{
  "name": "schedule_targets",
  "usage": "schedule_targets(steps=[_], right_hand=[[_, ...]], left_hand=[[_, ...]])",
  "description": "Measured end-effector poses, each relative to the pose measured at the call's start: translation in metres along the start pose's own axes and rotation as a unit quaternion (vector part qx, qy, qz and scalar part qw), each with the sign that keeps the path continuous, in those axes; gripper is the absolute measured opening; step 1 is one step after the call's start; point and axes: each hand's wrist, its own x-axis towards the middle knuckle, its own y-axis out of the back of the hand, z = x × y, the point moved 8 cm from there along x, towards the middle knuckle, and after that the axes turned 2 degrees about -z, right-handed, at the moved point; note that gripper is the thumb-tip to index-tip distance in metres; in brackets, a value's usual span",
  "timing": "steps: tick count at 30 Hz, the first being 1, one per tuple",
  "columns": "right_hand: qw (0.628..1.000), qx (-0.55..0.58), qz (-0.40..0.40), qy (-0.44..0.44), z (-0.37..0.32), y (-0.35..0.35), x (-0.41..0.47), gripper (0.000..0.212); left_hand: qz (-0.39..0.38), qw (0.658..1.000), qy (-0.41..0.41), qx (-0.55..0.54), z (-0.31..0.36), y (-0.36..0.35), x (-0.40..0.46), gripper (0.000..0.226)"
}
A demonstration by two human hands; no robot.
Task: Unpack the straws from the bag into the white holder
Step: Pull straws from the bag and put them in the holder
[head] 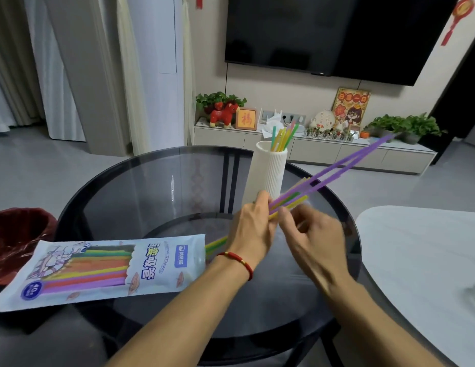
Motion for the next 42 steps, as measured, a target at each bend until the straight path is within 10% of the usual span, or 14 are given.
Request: schedule_targets(steps=[6,19,26,33,42], right_hand=[[0.941,0.304,0.058,-0.137,0.019,-0.025,0.027,0.015],[0.958,0.278,0.033,-0.062,-0.008,-0.03,0.054,0.027],[0.938,0.33,-0.029,-0.099,0.001,-0.051,0.047,0.015],[0.896,0.435,-0.001,-0.085,-0.012,-0.043,0.055,0.027],[0.924,0.363,-0.046,-0.107,-0.005,-0.075,0.036,0.032]], left_hand=[[0.048,0.991,-0.003,-0.123,0.017,-0.006,-0.005,0.037],[-0.01,0.985,-0.004,-0.171,-0.011,0.005,-0.025,0.098],[-0.042,0.974,0.155,-0.161,-0.065,0.009,-0.032,0.056],[-0.097,0.987,0.125,-0.036,-0.063,-0.005,-0.036,0.031],[-0.1,0.969,0.164,-0.158,-0.063,-0.032,-0.038,0.022]])
